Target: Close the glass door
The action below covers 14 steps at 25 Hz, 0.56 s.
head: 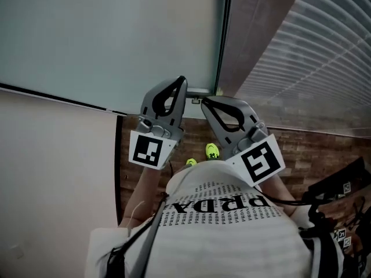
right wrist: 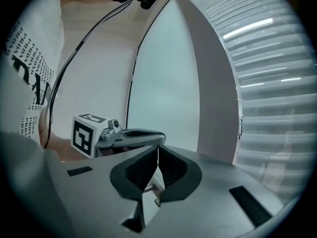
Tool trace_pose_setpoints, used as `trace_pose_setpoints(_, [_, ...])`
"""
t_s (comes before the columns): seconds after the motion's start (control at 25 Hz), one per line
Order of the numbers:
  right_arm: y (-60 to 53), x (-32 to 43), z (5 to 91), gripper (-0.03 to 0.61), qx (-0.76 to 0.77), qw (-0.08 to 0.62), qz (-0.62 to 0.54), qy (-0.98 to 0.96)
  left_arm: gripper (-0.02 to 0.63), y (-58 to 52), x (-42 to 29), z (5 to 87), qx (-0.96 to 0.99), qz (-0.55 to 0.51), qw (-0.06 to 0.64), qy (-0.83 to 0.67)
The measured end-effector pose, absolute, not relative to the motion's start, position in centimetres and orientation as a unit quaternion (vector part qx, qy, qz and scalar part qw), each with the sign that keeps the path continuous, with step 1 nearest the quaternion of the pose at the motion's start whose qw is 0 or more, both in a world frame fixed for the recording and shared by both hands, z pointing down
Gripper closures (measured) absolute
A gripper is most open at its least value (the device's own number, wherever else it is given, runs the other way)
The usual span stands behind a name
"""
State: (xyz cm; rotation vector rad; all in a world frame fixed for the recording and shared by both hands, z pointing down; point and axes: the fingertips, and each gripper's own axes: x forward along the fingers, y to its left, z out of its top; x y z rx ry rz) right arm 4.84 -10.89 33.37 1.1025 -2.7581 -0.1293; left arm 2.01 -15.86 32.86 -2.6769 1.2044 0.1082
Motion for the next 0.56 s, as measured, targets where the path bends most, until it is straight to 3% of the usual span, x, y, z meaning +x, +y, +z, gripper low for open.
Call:
trace_pose_setpoints(0.2, [-10.9, 4.9, 33.2, 0.578, 0.368, 0.085, -0.053, -0.924, 0.615, -10.6, 2.6, 33.6, -0.924, 0.064, 0.068, 0.370])
trace_pose_setpoints(0.56, [-9.7, 4.9, 34.3, 0.578, 0.360, 0.087, -0.056, -0.927, 0.615, -8.6, 4.4, 34.5, -0.929, 0.061, 0.071, 0.357])
